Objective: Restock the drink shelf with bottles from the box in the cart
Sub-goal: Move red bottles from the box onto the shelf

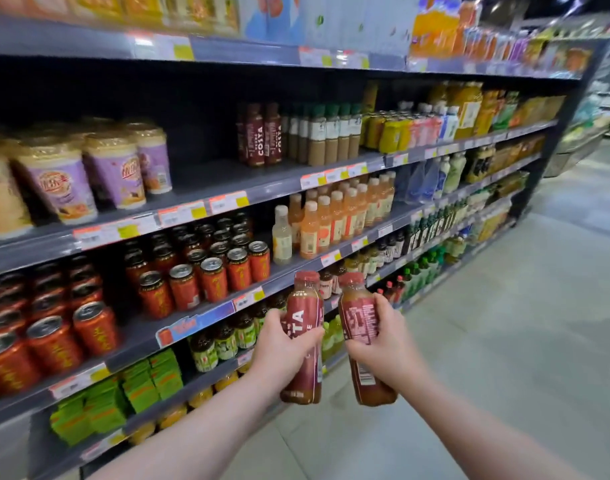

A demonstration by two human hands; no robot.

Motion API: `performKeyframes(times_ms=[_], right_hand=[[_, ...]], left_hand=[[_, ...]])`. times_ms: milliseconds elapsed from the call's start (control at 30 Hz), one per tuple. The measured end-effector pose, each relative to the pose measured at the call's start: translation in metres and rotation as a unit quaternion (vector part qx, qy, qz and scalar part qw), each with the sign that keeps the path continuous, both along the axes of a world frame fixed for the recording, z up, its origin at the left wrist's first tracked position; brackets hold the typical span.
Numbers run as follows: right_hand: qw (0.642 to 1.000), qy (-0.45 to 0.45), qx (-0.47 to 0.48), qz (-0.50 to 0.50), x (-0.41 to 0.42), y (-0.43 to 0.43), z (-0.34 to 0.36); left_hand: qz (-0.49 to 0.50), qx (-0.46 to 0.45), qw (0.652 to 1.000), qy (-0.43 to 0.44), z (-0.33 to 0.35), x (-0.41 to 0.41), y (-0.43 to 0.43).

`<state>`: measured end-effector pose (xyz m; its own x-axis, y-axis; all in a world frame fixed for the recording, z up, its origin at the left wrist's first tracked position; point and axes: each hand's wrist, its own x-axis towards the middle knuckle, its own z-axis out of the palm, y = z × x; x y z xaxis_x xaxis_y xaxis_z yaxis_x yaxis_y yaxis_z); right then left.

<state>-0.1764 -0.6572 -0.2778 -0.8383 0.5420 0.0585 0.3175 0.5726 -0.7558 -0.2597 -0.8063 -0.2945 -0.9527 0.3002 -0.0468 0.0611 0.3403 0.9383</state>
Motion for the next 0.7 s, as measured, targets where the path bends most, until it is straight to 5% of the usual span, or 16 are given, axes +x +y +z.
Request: performKeyframes(times_ms=[433, 700], right_hand=[[0.998, 0.041, 0.042, -0.006, -0.124, 0.121, 0.059], [0.994, 0.094, 0.046, 0.029, -0.226, 0.153, 0.086]], left_hand=[[-0.074, 0.07, 0.994, 0.033, 0.042, -0.139, 0.141], [-0.023, 0.091, 0.993, 0.079, 0.075, -0.237, 0.166]])
